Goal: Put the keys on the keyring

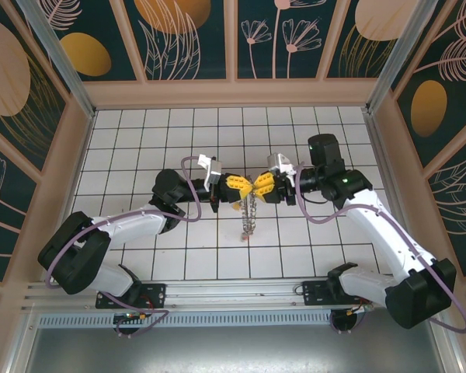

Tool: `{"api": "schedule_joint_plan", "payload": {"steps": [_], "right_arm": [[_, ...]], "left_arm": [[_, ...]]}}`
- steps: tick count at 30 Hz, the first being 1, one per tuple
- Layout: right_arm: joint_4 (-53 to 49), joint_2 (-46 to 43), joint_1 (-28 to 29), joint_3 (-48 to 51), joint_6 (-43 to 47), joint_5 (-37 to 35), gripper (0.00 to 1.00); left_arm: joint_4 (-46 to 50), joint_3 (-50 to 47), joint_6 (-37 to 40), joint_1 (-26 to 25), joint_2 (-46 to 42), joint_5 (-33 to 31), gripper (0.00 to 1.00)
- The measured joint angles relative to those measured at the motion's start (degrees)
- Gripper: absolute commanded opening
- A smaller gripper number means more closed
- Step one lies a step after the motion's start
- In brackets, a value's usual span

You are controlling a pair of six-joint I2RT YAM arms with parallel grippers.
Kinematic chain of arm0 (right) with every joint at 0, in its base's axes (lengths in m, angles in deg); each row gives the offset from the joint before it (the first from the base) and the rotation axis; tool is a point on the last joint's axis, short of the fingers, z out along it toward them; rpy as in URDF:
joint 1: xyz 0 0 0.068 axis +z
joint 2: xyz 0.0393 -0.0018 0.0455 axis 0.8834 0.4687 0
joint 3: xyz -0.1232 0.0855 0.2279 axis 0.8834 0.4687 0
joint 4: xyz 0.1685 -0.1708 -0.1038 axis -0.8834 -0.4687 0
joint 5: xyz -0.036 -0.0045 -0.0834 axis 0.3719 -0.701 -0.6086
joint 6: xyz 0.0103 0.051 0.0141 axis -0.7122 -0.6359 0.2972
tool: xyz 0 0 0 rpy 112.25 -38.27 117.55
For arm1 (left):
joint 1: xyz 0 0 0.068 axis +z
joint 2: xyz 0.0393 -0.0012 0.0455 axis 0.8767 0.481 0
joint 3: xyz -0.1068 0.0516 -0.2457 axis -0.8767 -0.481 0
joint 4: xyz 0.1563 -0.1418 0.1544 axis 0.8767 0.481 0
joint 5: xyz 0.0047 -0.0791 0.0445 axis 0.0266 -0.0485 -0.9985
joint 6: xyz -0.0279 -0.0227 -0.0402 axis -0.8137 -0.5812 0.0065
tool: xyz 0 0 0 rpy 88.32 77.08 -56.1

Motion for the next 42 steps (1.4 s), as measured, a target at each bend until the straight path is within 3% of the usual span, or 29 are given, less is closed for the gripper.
{"api": "schedule_joint_plan", "payload": {"steps": [12, 17, 21, 22, 27, 35, 39, 42], "right_arm": [[3.0, 0.5, 0.2, 0.0, -1.1, 0.3, 0.20], [3.1, 0.6, 0.3, 0.0, -1.6, 0.8, 0.01], [2.1, 0.7, 0.3, 0.0, -0.9, 0.0, 0.00], [1.4, 0.7, 0.3, 0.0, -0.4, -0.6, 0.00], [-3.1, 1.5, 0.7, -1.2, 2.5, -3.6, 0.00], [-8.1, 2.2, 1.8, -3.9, 5.6, -7.9, 0.00], [-10.2, 3.6, 3.3, -5.2, 6.5, -10.6, 0.00], [-12.1, 4.3, 4.0, -6.1, 7.1, -13.2, 0.00]], "left_arm": [[-0.1, 0.4, -0.5, 0.0, 0.0, 0.0, 0.00], [-0.9, 0.5, -1.0, 0.2, 0.2, -0.2, 0.00], [0.2, 0.5, -0.3, 0.3, 0.2, -0.3, 0.17], [1.6, 0.5, 0.1, 0.2, -0.1, -0.5, 0.17], [16.0, 2.1, 7.5, 0.2, -3.9, -0.5, 0.19], [49.4, 12.9, 26.7, 0.2, -7.5, -0.3, 0.21], [60.7, 17.7, 32.4, 0.2, -6.6, -0.3, 0.22], [66.2, 20.3, 34.9, 0.2, -5.0, 0.0, 0.16]]}}
